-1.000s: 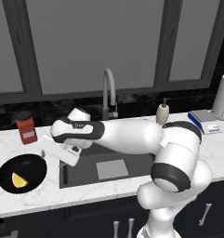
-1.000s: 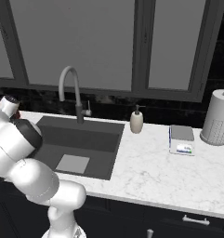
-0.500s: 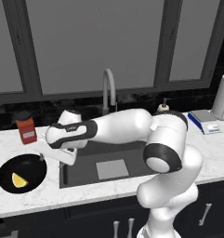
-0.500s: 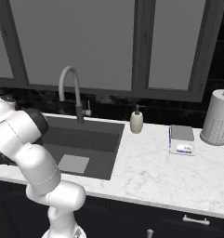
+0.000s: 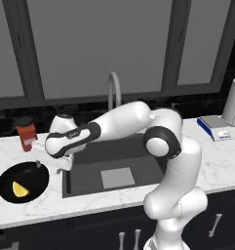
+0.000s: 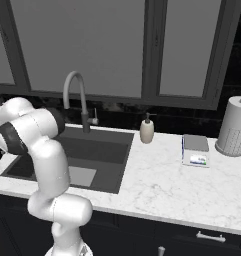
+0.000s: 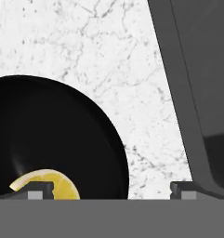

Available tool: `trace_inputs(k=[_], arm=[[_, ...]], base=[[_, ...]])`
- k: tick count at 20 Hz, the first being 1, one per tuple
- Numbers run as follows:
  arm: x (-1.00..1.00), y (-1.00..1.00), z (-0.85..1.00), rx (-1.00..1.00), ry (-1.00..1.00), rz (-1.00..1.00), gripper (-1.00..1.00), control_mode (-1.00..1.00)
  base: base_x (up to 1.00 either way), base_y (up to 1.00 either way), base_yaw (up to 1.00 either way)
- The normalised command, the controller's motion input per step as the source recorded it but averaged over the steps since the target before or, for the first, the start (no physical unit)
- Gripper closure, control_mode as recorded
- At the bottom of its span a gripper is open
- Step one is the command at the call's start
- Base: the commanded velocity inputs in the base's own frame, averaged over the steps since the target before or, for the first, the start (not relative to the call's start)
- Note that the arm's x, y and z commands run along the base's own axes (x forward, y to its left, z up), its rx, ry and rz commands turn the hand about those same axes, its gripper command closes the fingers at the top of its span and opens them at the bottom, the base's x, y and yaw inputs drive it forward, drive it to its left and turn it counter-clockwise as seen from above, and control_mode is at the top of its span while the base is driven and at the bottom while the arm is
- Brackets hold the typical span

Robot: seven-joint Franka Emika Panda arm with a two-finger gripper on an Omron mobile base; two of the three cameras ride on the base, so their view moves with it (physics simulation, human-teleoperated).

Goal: Pick the lemon wedge from the sink and place it in the bowl. Then pick the bowl and place it in the microwave. Then close the microwave door and press the start button.

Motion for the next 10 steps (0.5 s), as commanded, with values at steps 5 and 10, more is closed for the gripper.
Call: trace_inputs(k=[5,10], arm=[[0.0,0.12,-0.31,-0.1,-0.01,0.0,-1.0,-1.0],[0.0,0.0,-0.23,-0.05,-0.02,0.0,-1.0,-1.0]], base=[[0.0,0.0,0.0],[0.0,0.0,0.0]])
